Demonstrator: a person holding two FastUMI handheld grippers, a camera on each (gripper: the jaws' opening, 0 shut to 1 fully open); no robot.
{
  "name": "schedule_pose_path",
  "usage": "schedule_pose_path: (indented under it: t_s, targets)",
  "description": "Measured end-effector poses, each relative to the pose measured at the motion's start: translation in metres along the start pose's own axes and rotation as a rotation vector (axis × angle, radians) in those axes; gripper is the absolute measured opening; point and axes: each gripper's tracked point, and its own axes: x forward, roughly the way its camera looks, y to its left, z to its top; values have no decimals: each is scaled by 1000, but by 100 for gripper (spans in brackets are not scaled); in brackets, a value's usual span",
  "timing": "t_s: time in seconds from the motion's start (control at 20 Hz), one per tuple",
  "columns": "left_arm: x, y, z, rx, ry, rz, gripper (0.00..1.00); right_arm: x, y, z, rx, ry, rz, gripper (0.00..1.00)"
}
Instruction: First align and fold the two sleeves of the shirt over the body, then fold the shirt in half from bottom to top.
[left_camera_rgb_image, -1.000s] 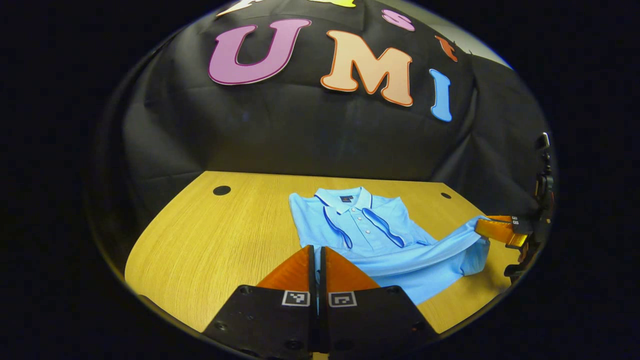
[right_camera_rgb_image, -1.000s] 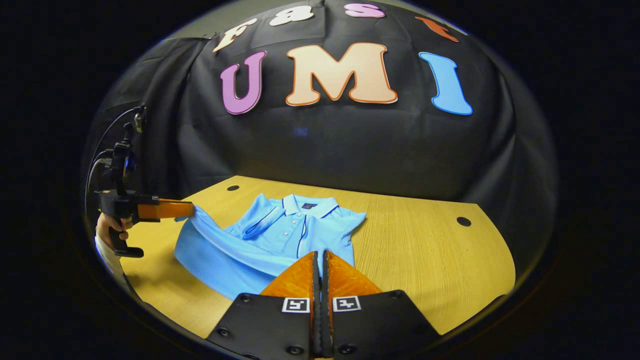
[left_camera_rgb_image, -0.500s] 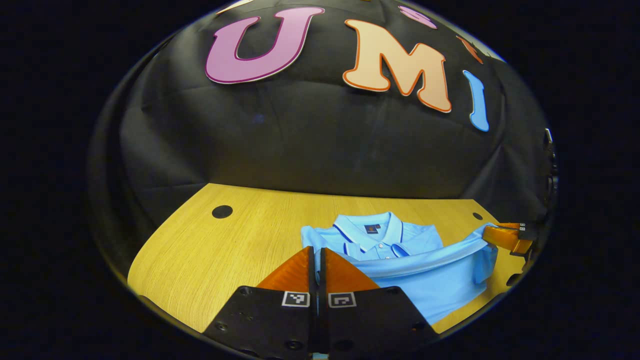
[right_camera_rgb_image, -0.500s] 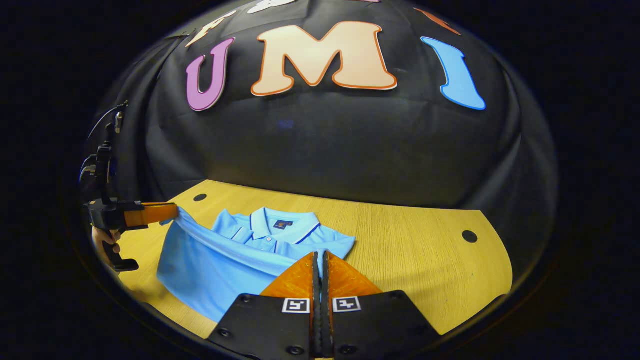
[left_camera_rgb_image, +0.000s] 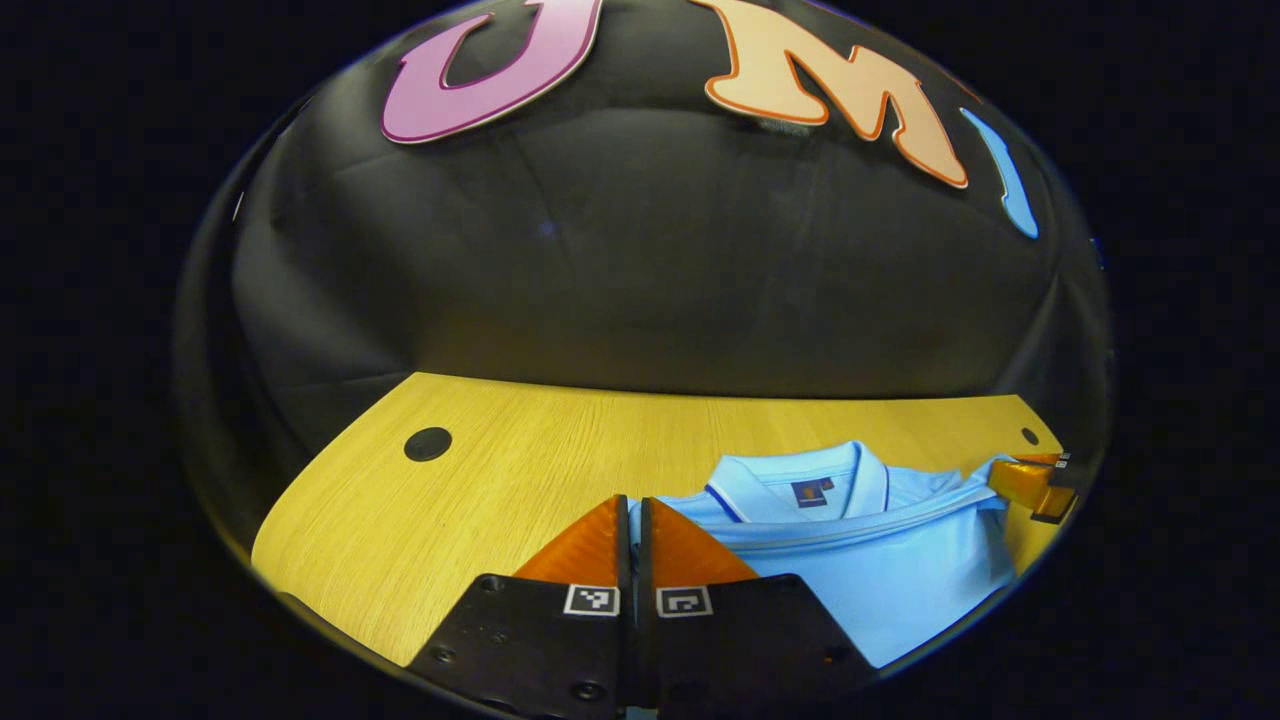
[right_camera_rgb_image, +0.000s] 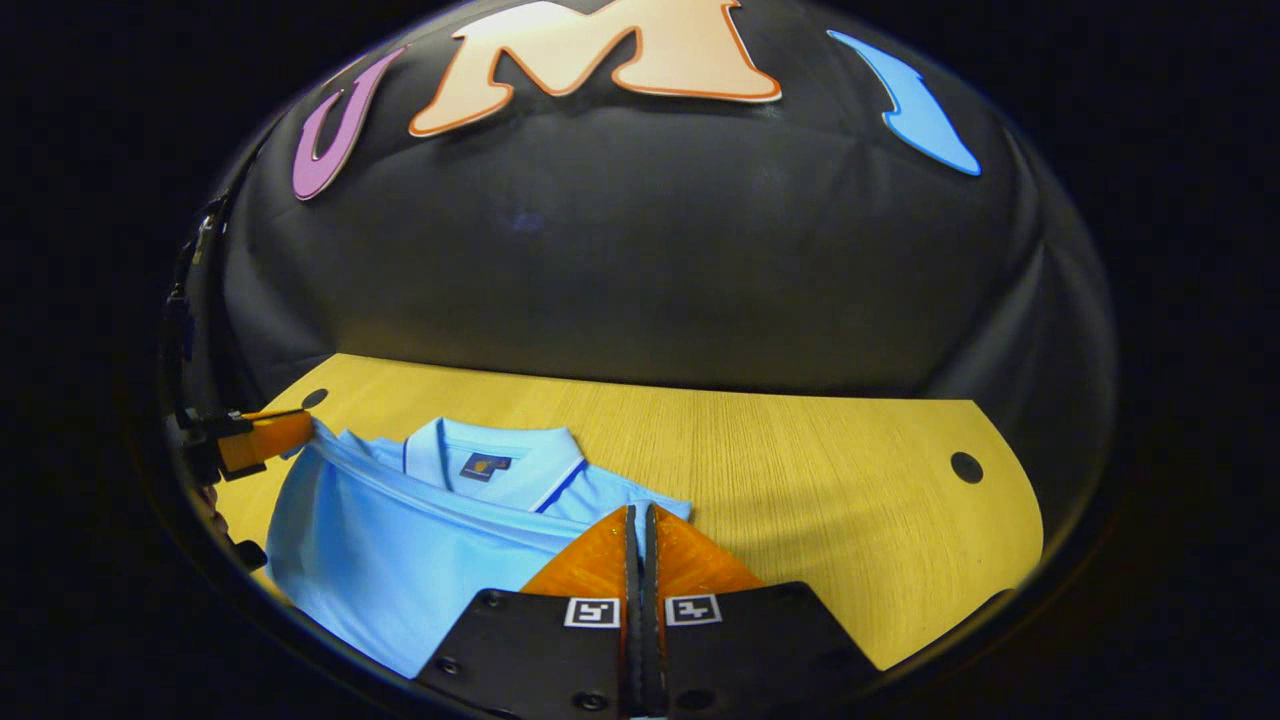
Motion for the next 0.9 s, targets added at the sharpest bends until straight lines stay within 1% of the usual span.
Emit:
schedule_pose_path:
  t_s: [0.15, 0.25, 0.3, 0.35, 0.4, 0.45, 0.5, 0.6, 0.75, 0.8, 0.85, 0.9]
  targets:
    - [14, 0, -10, 37, 17, 25, 0, 13, 0, -3, 29, 3, -3, 2]
    - [18, 4, -14, 65, 30, 60, 0, 15, 2, -4, 37, 3, 0, 2]
    - [18, 7, -14, 85, 36, 75, 2, 14, 2, -4, 35, 0, 4, 4]
    - [16, 5, -14, 91, 46, 69, 7, 13, -1, -4, 31, 1, 2, 10]
    - [13, 3, -14, 85, 49, 64, 19, 9, -1, -3, 31, 0, 9, 23]
    - [9, 3, -12, 71, 48, 60, 39, 6, 2, 0, 34, -4, 20, 30]
    - [3, -1, -11, 57, 49, 48, 59, 1, 2, 2, 35, -10, 24, 53]
    - [-8, 6, -6, 60, 53, 63, 99, -12, 1, 7, 25, -26, 27, 100]
    - [-31, 5, 0, 48, 27, 52, 97, -31, 2, 9, 36, -57, 46, 99]
    - [-40, 5, 1, 39, 13, 49, 92, -40, 3, 10, 53, -74, 57, 98]
    - [-49, 6, 1, 34, 2, 51, 92, -50, 4, 8, 70, -90, 72, 99]
    - [-60, 6, -1, 31, -9, 49, 97, -61, 4, 6, 85, -103, 83, 99]
